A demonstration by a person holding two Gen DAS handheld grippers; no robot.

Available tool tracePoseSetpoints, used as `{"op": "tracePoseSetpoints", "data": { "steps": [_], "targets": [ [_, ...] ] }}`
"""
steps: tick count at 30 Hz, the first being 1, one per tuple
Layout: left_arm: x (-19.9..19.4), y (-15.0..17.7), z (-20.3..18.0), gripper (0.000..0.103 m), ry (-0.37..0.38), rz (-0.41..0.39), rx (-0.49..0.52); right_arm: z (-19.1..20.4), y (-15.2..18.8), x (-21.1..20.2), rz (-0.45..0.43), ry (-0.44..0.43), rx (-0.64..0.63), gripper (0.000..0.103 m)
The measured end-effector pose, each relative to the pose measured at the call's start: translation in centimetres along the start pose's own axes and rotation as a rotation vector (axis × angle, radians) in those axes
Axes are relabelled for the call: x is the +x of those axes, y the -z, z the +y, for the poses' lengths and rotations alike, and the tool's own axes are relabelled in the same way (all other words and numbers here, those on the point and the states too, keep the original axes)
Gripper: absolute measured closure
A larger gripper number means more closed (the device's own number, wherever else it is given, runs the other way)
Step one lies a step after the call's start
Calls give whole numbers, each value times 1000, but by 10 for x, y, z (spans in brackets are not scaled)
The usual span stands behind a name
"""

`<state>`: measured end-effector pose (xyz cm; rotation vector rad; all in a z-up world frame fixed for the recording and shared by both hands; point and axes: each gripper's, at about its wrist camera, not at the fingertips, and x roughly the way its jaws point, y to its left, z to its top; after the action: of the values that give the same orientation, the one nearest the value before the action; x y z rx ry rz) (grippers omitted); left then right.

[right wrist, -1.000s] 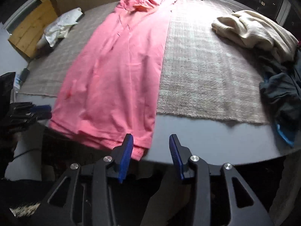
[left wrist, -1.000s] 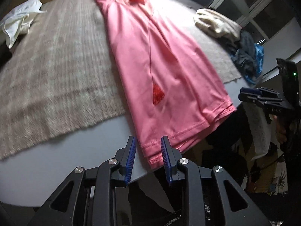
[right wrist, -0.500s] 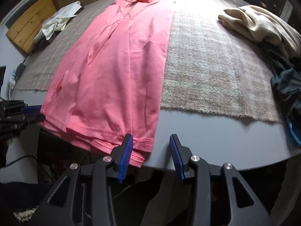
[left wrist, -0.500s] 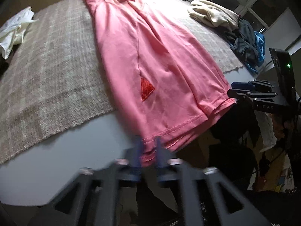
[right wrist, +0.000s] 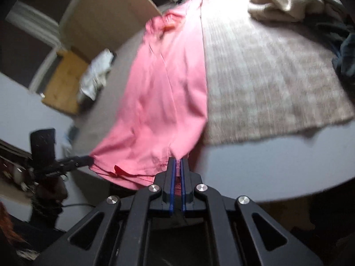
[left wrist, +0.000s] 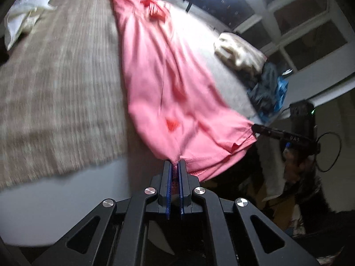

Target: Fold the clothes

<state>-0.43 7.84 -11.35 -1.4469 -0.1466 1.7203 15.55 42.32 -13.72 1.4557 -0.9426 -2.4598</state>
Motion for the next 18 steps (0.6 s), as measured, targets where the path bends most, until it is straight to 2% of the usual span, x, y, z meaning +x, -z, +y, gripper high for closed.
{"op": "tracePoseSetpoints", "data": {
  "steps": [3,8,10,11,12,14,15,16,18],
  "targets": [
    [-4,-38,0,98,3,-43,14,3,-38,-5,-28,-35,-3,99],
    [14,-107,14,98,-70,-84,19,1,-112,12,-24,-19,-53,99],
    [34,-135,33,96,-118,-71,-9,-1,-145,39,-13,26,-85,97],
    [45,-147,43,95,-150,-42,-39,-5,-159,53,35,70,-85,96],
    [52,-154,52,95,-166,-19,-82,-10,-172,69,95,119,-80,89],
    [53,-159,66,94,-155,-13,-153,-19,-185,78,160,176,-55,86],
    [47,-157,66,87,-145,-41,-155,-21,-187,74,147,168,-57,84],
    [39,-154,66,75,-143,-73,-152,-22,-188,69,131,162,-63,75],
    [30,-146,61,72,-138,-110,-116,-20,-182,56,78,162,-91,74]
  ]
}}
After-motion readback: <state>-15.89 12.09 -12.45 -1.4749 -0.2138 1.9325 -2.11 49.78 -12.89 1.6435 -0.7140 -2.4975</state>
